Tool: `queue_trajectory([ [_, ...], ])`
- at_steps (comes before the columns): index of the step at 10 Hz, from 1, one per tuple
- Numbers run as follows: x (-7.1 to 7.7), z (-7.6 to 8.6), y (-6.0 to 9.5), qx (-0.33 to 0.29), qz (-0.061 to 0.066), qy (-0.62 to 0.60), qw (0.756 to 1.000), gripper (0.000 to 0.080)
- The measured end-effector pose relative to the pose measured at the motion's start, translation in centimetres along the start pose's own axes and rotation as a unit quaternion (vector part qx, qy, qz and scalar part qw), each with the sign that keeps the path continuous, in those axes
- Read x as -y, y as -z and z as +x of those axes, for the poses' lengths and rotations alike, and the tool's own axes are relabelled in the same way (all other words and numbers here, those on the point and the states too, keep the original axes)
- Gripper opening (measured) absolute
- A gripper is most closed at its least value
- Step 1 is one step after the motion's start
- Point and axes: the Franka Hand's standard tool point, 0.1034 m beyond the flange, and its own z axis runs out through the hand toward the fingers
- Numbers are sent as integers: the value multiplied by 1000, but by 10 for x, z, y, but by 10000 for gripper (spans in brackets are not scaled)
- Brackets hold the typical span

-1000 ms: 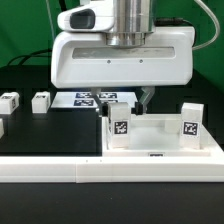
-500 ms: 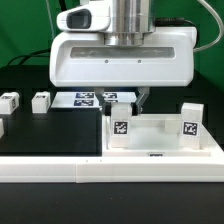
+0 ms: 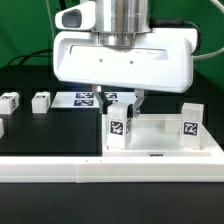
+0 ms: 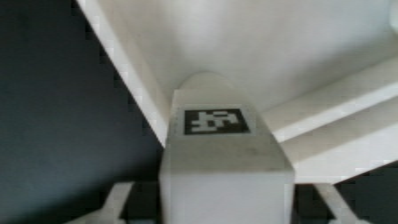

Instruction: Assemble square table

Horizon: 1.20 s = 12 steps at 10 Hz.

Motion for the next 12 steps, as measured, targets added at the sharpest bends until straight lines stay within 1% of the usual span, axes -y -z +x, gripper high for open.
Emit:
queue_trajectory([
  [1,0,0,0,-2,0,-22,1000,291],
  [3,-1,0,-1,-3,0,-105,995,291],
  [6,-2,0,-1,-3,-1,-211,978,292],
  [8,-3,0,-1,-2,0,-295,955,292],
  [9,-3,-1,-1,-2,-1,-346,938,292],
  [11,-4,-2,-2,-4,-1,-410,912,292],
  [12,-3,-2,-1,-8,-2,-486,874,292],
])
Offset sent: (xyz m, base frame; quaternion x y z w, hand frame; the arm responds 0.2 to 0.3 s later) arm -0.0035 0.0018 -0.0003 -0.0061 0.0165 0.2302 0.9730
